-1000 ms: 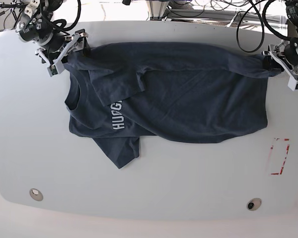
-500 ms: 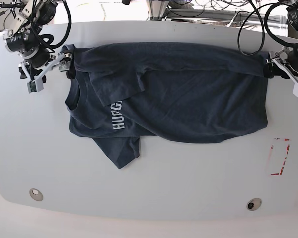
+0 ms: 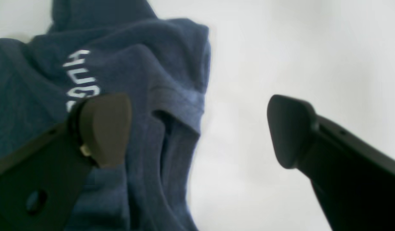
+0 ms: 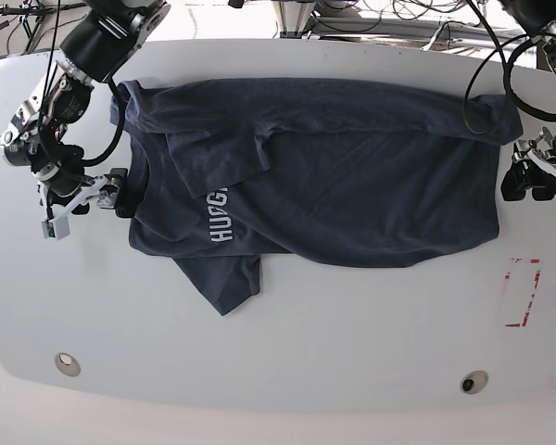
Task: Fold the T-shirt properly
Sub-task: 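Open the right gripper and move it along the shirt edge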
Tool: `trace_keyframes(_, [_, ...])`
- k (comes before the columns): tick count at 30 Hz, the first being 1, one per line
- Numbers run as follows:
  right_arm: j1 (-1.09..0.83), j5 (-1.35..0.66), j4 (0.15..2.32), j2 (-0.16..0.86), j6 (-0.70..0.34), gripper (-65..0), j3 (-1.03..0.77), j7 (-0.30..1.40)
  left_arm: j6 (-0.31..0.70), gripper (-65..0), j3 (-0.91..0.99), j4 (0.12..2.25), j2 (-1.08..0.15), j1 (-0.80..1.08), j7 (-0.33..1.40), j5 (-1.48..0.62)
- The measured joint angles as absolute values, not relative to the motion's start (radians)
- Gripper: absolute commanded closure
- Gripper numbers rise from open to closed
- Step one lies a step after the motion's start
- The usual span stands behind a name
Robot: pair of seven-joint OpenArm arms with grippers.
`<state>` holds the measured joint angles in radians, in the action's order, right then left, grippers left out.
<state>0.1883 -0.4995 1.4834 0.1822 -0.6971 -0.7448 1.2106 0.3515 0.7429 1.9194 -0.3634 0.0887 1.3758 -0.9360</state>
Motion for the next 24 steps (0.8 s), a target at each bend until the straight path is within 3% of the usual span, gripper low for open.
trace_keyframes(15, [0.381, -0.334, 1.034, 0.222, -0.693, -65.0, -0.738, 0.993, 0.352, -37.9, 0.74, 1.855, -0.323, -0.07, 1.383, -0.762])
trace_keyframes(24, [0.401, -0.337, 0.946, 0.225, -0.692, -65.0, -0.641, 0.894, 0.352, -37.9, 0.74, 1.794, -0.322, -0.097, 1.377, -0.754])
